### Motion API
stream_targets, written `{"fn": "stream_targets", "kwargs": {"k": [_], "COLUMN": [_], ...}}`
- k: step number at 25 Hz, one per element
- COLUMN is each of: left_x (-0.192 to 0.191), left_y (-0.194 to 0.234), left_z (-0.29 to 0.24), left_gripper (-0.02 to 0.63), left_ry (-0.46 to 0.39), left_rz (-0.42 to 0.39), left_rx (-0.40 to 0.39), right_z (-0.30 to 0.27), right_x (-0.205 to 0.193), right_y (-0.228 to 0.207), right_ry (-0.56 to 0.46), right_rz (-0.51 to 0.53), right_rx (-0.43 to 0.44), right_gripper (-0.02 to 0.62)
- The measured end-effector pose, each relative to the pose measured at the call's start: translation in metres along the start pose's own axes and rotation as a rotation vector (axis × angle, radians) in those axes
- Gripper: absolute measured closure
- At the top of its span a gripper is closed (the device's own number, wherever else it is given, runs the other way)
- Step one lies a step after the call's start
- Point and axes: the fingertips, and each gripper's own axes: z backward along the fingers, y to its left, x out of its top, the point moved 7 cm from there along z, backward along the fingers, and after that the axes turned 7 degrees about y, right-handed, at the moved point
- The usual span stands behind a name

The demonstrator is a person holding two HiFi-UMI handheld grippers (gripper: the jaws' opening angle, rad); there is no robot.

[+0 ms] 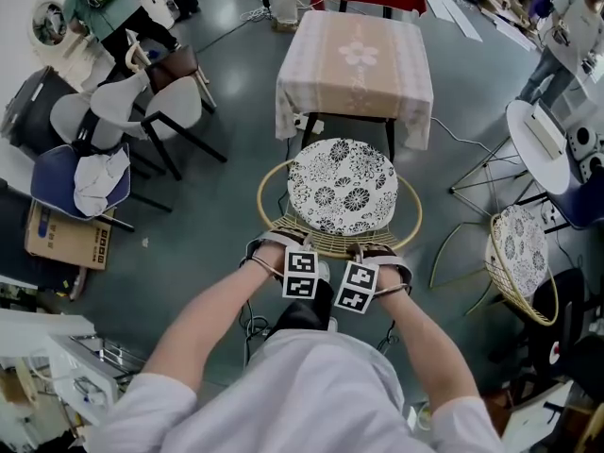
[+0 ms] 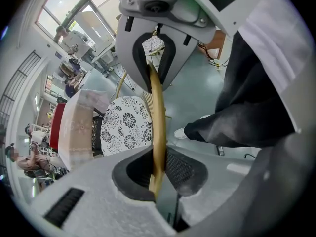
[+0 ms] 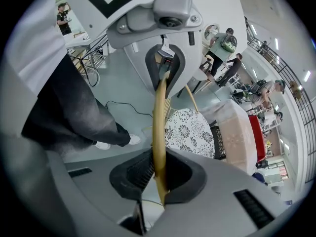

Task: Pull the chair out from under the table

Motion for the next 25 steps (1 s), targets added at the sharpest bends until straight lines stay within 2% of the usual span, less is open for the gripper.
{"fn": "stream_targets", "kwargs": {"k": [17,20,25], "left_x": [0.007,0.007,0.009], "left_y": [-0.041,-0.042,-0.042], "left_z": [0.014,0.013,0.017], "left_gripper": [0.557,0.555,0.529], "left_ry": [0.02,0.03,0.009], "left_rz": [0.054,0.063,0.168], "left_rx": [0.016,0.042,0.056], "right_z": [0.016,0.016,0.018], "right_x": [0.001,0.0,-0.001], "right_y": [0.04,0.041,0.041], "right_ry": [-0.012,-0.018,-0.022], "right_rz": [-0.015,-0.042,-0.116], "right_rx": [-0.021,-0.039,-0.064], "right_gripper": [0.56,0.558,0.541]}}
